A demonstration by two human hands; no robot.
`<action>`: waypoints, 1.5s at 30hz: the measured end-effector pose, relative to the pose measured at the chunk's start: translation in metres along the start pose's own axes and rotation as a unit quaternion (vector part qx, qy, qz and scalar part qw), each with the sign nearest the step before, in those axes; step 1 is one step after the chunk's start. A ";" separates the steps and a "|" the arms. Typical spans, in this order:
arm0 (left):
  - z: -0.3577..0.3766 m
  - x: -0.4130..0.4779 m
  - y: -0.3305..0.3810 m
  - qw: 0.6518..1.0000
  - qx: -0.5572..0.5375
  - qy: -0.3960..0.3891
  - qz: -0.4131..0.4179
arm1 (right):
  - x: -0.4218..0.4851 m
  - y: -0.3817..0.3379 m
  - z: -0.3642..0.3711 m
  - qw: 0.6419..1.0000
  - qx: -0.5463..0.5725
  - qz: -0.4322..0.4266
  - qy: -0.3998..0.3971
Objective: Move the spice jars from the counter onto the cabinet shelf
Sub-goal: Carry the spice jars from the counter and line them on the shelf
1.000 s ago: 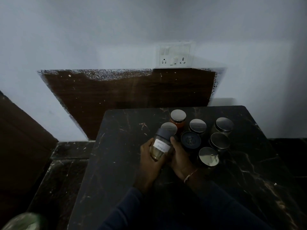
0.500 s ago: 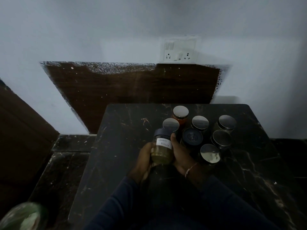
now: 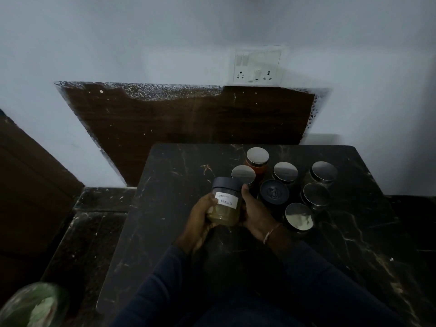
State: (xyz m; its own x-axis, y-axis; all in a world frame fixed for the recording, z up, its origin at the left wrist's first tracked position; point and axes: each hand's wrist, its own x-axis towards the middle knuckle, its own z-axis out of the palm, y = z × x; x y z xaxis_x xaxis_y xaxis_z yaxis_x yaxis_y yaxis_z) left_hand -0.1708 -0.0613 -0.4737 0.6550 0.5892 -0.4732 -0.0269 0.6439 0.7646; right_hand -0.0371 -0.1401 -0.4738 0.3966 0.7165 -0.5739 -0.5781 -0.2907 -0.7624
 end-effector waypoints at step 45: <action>0.139 -0.034 0.592 0.519 0.610 0.305 0.515 | -0.069 -0.575 0.313 0.663 -0.460 -0.583 0.095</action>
State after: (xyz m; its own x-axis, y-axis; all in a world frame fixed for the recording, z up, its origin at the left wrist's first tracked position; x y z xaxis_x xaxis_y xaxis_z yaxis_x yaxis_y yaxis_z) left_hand -0.1039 0.2325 0.0562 0.3961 0.5985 0.6963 0.6163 -0.7355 0.2816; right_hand 0.0447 0.1767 0.0977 0.3258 0.7266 0.6049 0.8447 0.0636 -0.5315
